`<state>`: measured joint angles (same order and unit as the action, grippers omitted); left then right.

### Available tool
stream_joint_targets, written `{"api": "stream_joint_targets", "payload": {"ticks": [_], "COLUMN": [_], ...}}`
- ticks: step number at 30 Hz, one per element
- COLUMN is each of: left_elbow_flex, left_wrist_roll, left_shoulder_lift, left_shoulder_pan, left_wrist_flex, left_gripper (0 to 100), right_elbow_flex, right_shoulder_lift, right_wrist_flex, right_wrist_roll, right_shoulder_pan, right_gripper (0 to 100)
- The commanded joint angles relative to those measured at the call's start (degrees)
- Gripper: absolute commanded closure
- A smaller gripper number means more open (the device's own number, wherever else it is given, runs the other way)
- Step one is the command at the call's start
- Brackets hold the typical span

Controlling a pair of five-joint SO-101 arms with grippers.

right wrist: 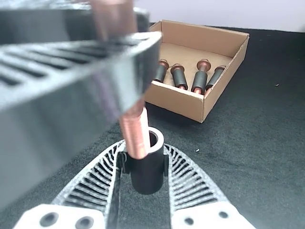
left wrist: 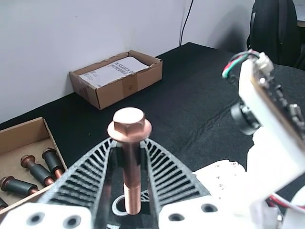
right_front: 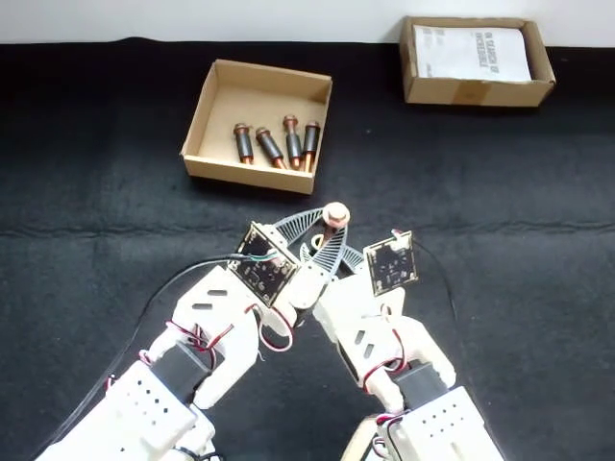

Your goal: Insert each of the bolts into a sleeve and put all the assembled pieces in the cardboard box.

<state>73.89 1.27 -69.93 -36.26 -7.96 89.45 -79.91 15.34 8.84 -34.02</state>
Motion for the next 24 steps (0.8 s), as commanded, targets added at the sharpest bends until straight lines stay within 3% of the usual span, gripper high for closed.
{"api": "stream_joint_targets", "payload": {"ticks": [1, 24], "left_elbow_flex": [-2.1, -4.7], "left_wrist_roll": [-0.3, -0.4], "left_shoulder_lift": [-0.7, -0.7], "left_shoulder_pan": [0.0, 2.2], "left_wrist_flex": [1.7, 1.4], "left_gripper": [99, 99], "right_elbow_flex": [-0.9, -0.8], "right_shoulder_lift": [-0.7, -0.7], "right_wrist_flex": [-0.9, -0.9], "right_wrist_roll": [-0.3, -0.3], "right_shoulder_pan": [-0.4, -0.4], "right_gripper": [99.1, 99.1]}}
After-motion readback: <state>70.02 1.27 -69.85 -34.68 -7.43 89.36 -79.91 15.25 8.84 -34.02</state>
